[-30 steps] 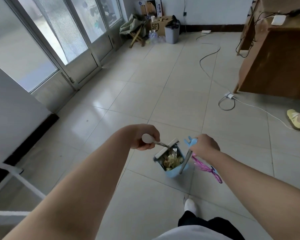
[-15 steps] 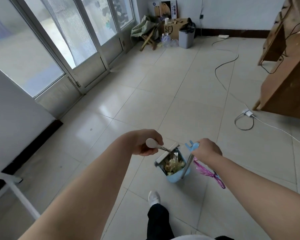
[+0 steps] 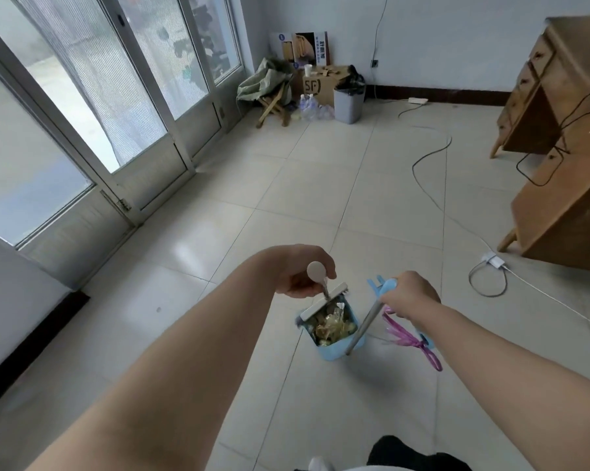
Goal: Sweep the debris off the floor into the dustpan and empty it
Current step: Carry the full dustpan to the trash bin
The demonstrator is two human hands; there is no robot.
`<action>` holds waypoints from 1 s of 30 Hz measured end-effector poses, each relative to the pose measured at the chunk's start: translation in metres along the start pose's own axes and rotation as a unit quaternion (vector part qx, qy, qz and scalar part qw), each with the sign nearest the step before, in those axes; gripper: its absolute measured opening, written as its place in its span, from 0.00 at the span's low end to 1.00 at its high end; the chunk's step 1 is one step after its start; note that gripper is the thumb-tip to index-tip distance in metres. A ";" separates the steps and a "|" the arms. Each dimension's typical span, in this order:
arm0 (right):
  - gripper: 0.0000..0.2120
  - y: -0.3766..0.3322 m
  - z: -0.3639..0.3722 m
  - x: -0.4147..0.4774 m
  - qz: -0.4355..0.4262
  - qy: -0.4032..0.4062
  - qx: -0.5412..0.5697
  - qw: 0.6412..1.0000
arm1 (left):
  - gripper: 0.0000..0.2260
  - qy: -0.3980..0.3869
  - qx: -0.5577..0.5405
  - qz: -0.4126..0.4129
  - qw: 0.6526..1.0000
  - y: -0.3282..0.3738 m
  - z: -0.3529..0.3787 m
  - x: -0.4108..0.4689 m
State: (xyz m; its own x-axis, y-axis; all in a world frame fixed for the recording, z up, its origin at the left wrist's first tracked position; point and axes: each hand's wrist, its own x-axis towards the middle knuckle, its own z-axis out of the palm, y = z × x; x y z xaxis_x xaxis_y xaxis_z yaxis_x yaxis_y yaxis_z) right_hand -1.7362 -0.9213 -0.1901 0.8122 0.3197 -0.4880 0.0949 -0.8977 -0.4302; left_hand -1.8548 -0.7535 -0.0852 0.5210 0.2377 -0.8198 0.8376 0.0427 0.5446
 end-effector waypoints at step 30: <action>0.04 -0.222 -0.151 0.421 -0.017 0.015 0.014 1.000 | 0.04 0.028 0.012 -0.014 0.999 0.366 -0.215 0.271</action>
State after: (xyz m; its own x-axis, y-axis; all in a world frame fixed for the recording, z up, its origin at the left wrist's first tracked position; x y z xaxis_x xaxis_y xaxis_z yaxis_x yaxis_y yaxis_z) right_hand -1.3289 -0.6330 -0.1854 0.8258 0.3396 -0.4502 0.1067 -0.8780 -0.4667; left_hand -1.4425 -0.4651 -0.0703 0.4883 0.2913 -0.8226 0.8555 0.0264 0.5171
